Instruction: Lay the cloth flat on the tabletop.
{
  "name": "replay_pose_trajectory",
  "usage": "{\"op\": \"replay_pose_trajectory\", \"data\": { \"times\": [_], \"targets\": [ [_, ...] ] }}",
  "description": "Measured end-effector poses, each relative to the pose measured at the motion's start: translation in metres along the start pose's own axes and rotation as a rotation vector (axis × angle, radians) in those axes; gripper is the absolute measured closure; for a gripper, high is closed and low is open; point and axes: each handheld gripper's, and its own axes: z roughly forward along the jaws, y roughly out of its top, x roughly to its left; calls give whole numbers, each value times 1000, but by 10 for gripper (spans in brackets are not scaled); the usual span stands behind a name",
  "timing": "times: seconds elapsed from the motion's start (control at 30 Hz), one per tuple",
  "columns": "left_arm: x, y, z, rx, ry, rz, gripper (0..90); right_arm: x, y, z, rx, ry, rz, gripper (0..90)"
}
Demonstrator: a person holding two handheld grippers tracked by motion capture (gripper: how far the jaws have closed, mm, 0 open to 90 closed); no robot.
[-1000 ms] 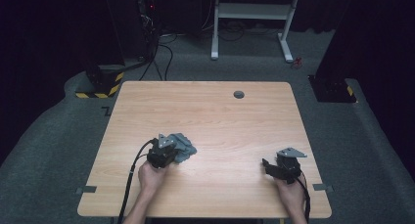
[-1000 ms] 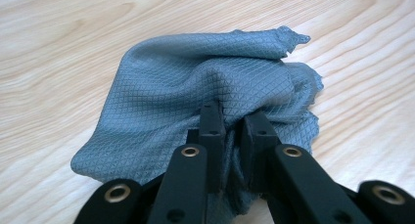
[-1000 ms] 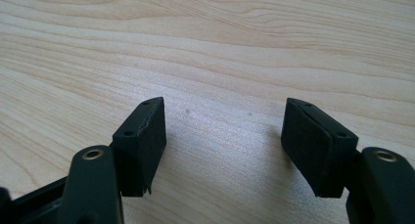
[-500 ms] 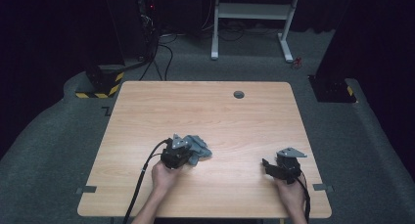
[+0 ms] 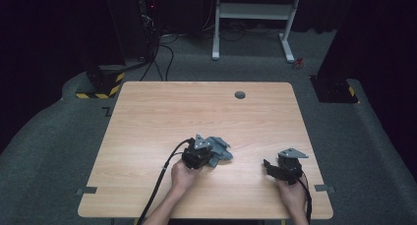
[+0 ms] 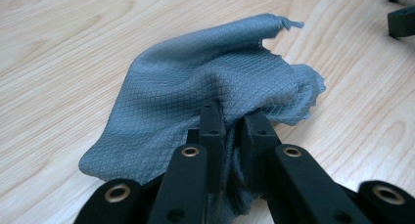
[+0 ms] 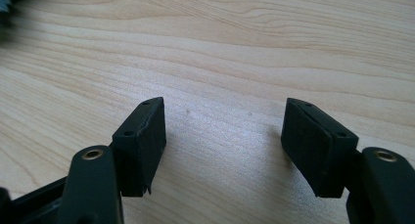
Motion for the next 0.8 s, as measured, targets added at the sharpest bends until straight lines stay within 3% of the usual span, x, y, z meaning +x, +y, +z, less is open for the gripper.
{"op": "replay_pose_trajectory", "data": {
  "times": [0.4,0.47,0.63,0.8],
  "targets": [
    [-12,10,14,14,-32,8,802,0,0,0,0,0,0,332],
    [-13,10,16,23,-34,15,769,0,0,0,0,0,0,332],
    [-22,15,10,8,-12,47,553,0,0,0,0,0,0,332],
    [-28,22,7,-15,-13,71,484,0,0,0,0,0,0,332]
  ]
}}
